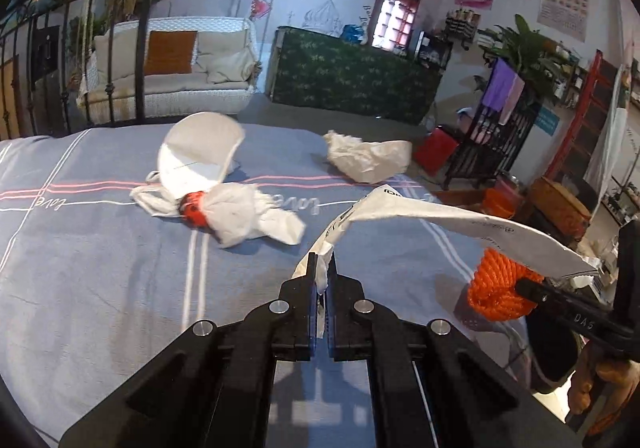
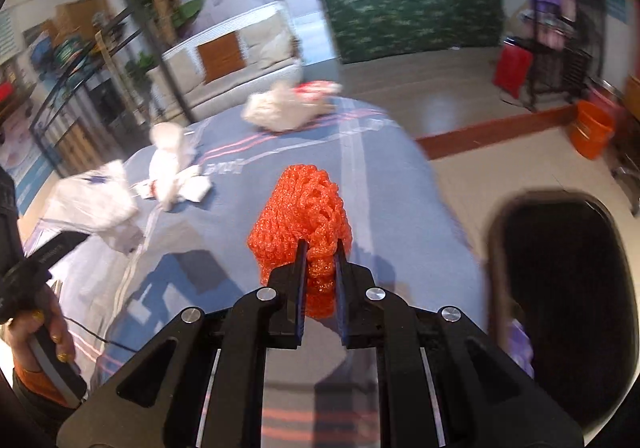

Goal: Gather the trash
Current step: 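Carry the orange net to the bin and open the right tool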

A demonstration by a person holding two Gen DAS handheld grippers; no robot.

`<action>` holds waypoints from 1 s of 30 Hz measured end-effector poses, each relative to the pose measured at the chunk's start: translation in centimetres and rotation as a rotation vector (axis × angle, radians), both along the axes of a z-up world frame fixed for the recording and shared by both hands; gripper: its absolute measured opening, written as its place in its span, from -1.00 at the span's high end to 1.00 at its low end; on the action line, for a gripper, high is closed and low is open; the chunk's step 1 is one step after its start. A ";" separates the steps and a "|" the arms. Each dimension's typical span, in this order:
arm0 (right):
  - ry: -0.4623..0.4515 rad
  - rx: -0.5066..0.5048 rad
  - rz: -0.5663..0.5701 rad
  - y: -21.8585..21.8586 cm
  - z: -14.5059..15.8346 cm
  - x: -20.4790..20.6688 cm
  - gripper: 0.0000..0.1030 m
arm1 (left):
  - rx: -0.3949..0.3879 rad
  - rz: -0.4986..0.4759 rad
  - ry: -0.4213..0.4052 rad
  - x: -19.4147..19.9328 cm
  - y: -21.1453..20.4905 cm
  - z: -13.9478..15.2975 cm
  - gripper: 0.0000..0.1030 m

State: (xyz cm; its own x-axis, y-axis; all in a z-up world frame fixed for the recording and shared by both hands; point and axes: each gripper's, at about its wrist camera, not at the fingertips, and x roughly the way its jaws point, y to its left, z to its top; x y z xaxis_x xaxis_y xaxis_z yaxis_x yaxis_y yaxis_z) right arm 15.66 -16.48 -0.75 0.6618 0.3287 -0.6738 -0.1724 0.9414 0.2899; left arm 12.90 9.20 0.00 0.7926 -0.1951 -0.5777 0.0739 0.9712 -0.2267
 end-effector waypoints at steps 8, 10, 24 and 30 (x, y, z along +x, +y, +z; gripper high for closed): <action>0.020 -0.004 -0.194 -9.1 -1.0 -4.3 0.75 | -0.023 -0.114 -0.033 -0.5 -6.0 1.0 0.92; 0.017 -0.019 -0.235 -10.6 -1.1 -4.9 0.75 | -0.026 -0.144 -0.036 -0.4 -7.4 1.0 0.92; 0.103 -0.047 -0.440 -18.0 -4.5 -5.8 0.75 | -0.028 -0.308 -0.015 0.9 -15.1 0.7 0.92; 0.177 -0.049 -0.470 -19.4 -7.7 -5.1 0.71 | -0.009 -0.357 -0.007 0.9 -17.1 0.3 0.92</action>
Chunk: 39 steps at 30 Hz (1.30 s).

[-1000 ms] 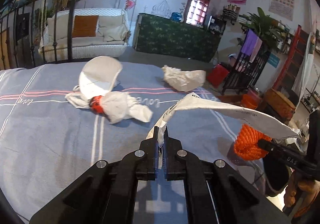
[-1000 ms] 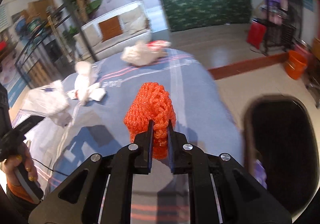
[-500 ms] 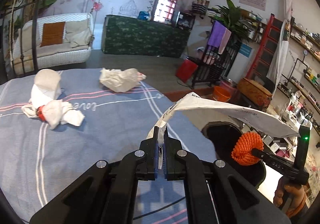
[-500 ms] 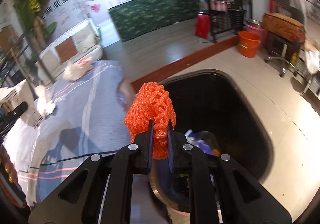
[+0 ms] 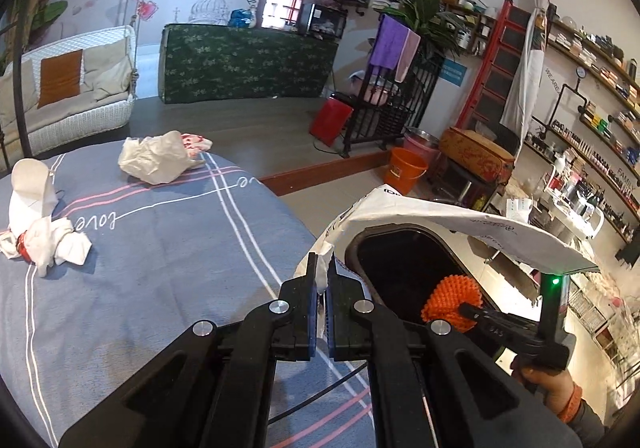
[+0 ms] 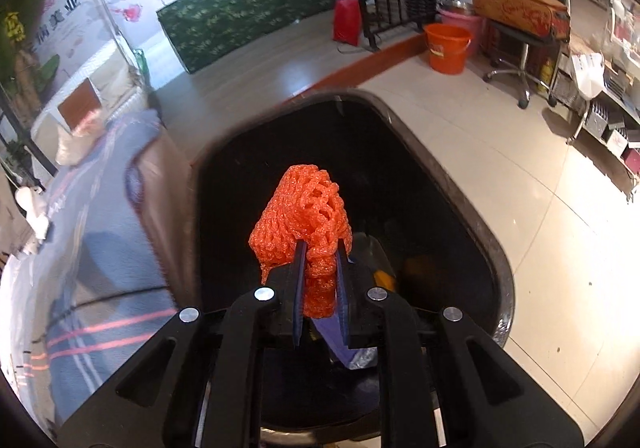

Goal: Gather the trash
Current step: 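Carry the orange net to the bin and open the right tool, then lower the white paper strip into the bin and open the left tool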

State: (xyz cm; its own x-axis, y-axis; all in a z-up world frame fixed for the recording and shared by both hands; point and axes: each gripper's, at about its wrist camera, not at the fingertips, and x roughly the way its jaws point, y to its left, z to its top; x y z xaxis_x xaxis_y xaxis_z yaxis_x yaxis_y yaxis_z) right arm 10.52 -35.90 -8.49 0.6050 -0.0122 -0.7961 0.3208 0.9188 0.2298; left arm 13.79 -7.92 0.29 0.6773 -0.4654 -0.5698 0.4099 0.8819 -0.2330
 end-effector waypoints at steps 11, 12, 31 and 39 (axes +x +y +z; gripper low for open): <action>-0.006 0.007 -0.057 -1.4 -0.4 -1.0 -0.17 | 0.027 -0.054 0.017 0.0 -3.2 -0.7 0.92; -0.014 -0.001 -0.074 -1.7 -0.2 -1.3 -0.19 | 0.033 -0.062 0.011 0.0 -3.7 -0.6 0.92; -0.114 0.003 -0.355 -8.8 3.2 -6.4 -0.21 | 0.264 -0.233 0.013 2.0 -15.3 -3.8 0.92; -0.131 0.004 -0.423 -10.1 3.3 -7.2 -0.21 | 0.344 -0.305 0.030 1.1 -19.2 -6.1 0.92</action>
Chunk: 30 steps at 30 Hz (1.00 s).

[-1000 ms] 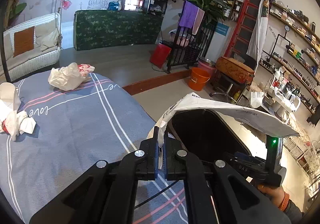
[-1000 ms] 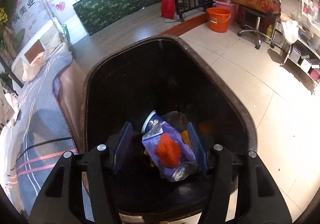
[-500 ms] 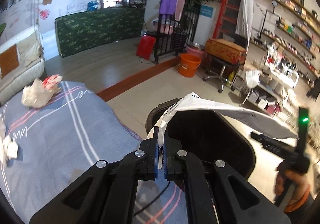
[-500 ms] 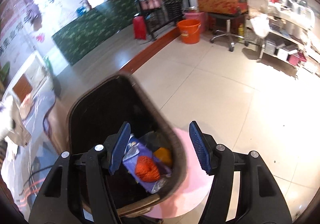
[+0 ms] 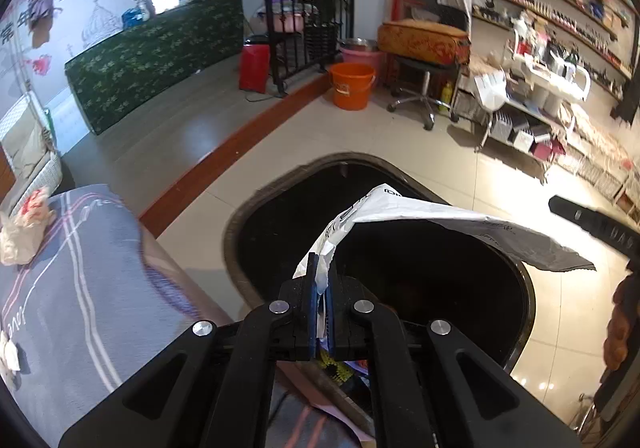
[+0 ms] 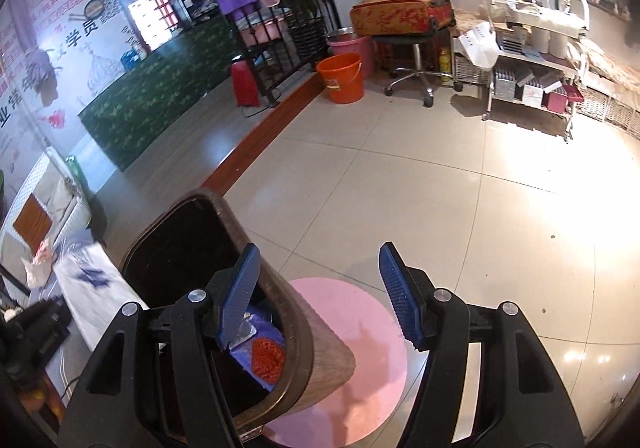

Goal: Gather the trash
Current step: 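Lower the white paper strip into the bin and open the left tool, then move both open tools back over the remaining trash on the bed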

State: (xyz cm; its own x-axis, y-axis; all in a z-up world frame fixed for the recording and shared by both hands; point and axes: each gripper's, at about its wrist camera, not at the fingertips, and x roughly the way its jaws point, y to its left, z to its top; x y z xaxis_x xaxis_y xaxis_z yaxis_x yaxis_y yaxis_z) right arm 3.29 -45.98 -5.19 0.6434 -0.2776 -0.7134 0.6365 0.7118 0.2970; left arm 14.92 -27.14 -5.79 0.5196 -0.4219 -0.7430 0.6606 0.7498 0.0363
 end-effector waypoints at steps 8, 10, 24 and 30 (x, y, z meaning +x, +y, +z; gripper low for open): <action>-0.010 -0.002 -0.044 -0.5 0.1 -0.8 -0.39 | -0.009 -0.013 0.076 0.2 -0.6 -1.4 0.16; -0.009 -0.005 -0.049 -0.6 0.2 -0.7 -0.39 | -0.050 -0.010 0.065 -0.1 -0.2 -1.0 -0.42; -0.028 -0.029 0.043 1.8 1.3 1.0 -0.45 | -0.225 0.092 0.117 -1.1 5.7 1.1 -0.85; -0.043 -0.013 0.132 4.7 1.6 2.4 -0.58 | -0.265 0.218 0.094 -1.4 11.2 2.5 -0.89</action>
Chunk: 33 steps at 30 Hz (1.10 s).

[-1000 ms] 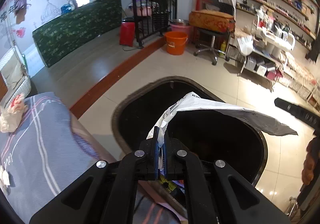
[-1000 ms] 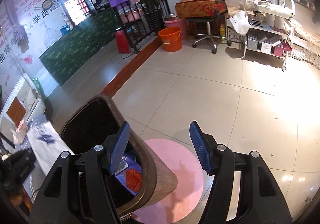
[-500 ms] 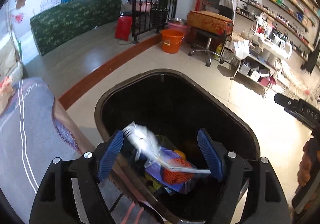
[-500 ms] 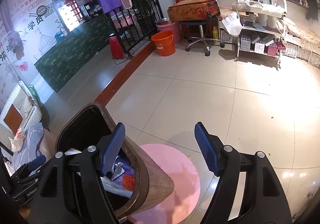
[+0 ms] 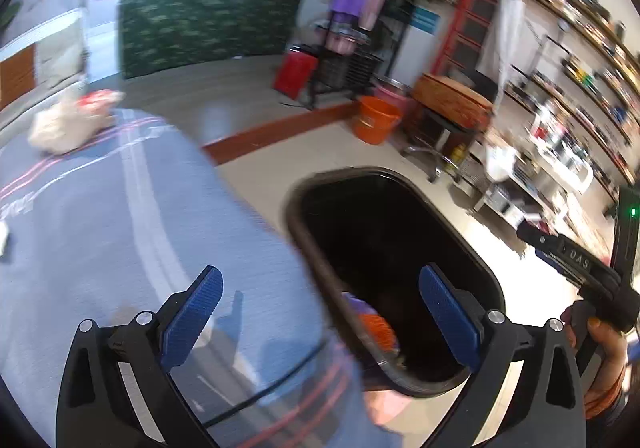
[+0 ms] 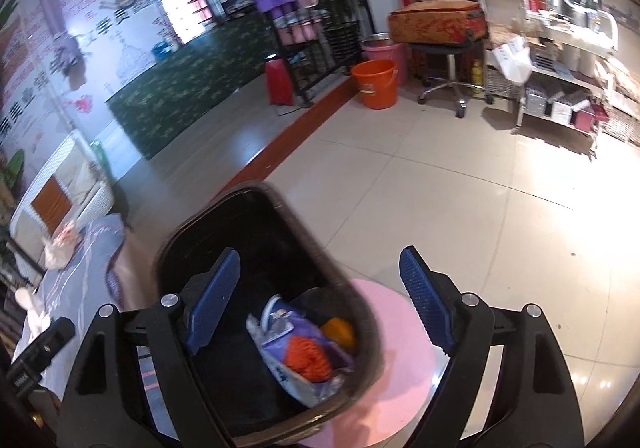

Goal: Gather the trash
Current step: 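Move both open tools back over the remaining trash on the bed, then grasp the tissue with red wrapper with the left tool while the right tool grasps crumpled beige tissue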

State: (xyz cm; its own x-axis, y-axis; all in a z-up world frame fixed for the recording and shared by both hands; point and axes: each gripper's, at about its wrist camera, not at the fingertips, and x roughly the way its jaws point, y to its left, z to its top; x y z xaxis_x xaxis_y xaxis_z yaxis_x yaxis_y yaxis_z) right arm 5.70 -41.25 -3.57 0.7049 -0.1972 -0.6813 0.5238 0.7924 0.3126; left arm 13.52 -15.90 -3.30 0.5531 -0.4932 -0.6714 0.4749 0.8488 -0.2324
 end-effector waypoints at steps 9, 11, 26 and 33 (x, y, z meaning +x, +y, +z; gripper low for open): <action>0.004 0.010 0.287 9.0 0.4 4.6 -0.59 | 0.048 0.258 -0.017 0.5 9.2 1.3 -0.89; 0.004 0.007 0.367 11.6 0.7 6.0 -0.59 | 0.045 0.304 -0.005 0.6 11.5 1.1 -0.89; 0.020 -0.032 0.940 31.0 3.3 13.5 -0.59 | 0.073 0.677 0.007 3.2 30.6 0.5 -0.88; 0.041 -0.083 1.047 38.4 2.9 17.1 -0.59 | -0.024 0.685 0.041 5.5 33.4 0.3 -0.82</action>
